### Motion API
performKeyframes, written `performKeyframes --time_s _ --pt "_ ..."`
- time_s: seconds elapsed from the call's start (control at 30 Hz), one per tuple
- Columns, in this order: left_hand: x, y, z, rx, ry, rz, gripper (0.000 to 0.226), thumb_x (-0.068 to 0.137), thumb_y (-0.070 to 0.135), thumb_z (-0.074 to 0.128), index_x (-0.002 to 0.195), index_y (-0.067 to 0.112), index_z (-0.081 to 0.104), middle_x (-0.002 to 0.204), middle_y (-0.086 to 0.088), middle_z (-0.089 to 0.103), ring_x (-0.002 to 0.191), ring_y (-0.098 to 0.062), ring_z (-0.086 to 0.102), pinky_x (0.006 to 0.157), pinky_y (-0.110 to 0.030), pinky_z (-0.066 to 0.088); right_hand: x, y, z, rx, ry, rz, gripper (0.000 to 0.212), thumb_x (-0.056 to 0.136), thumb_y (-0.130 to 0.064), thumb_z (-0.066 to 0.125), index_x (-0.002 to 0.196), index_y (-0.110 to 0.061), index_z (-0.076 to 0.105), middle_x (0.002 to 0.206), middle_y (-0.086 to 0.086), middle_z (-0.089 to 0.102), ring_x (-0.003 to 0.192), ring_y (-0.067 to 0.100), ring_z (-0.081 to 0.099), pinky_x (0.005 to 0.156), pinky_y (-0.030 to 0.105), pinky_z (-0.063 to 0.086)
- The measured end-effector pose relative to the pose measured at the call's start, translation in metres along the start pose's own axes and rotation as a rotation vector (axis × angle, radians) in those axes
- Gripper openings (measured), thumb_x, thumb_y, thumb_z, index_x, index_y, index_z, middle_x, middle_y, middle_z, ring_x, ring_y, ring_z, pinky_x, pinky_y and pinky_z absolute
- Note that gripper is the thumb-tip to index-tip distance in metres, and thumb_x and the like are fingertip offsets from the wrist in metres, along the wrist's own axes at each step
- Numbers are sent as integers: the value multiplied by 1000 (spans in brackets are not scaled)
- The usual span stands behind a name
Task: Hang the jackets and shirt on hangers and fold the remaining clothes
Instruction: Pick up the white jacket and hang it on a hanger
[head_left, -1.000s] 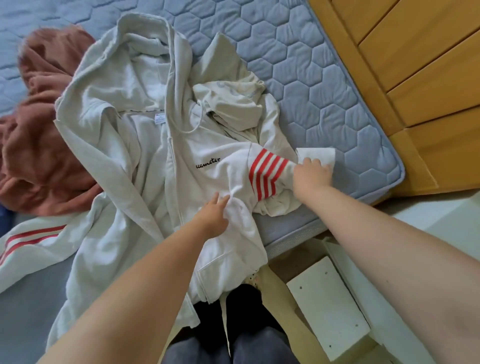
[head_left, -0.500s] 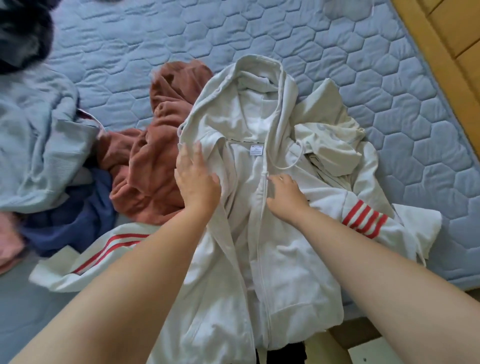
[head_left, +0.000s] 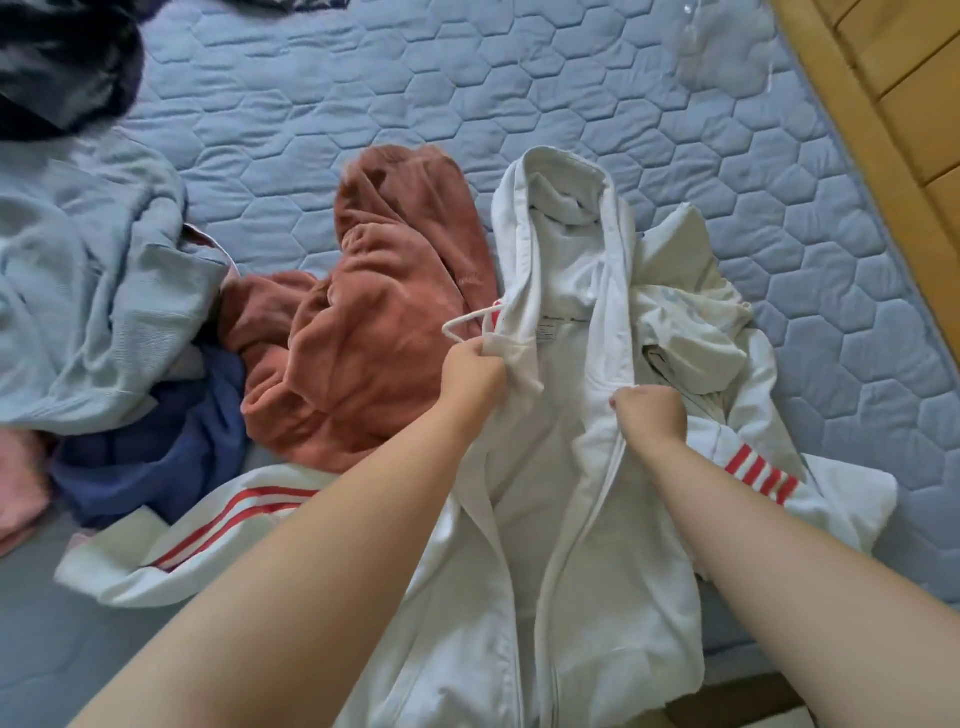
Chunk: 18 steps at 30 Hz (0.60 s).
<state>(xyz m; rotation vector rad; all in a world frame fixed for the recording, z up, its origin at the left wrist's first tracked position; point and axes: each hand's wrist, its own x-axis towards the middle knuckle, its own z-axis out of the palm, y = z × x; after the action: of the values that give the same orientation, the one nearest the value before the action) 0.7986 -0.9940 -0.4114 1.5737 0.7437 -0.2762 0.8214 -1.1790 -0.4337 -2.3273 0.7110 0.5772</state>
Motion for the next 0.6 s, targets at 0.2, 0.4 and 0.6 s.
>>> performKeyframes --time_s 0.2,0.4,0.6 --pt "-33 36 -20 -421 -95 -218 30 82 -8 42 101 4 63 72 -6 57 62 -19 53 54 -23 46 -34 -14 -49 -352 -182 -37 7 78 -11 59 77 -5 57 69 6 50 63 23 47 48 27 27" --pt "-98 85 -40 -290 -335 -287 18 70 19 50 83 8 57 62 -5 51 53 -19 51 54 -25 40 -95 -41 -97 -739 -211 -242 28 89 -19 49 113 -7 57 119 12 58 108 31 57 80 31 46" --pt "-165 131 -47 -370 -510 -207 26 79 16 45 94 3 62 70 -8 61 60 -19 59 62 -27 44 -159 -62 -122 -87 -266 -634 46 82 -7 64 125 -19 57 122 -3 55 116 17 51 99 30 40"
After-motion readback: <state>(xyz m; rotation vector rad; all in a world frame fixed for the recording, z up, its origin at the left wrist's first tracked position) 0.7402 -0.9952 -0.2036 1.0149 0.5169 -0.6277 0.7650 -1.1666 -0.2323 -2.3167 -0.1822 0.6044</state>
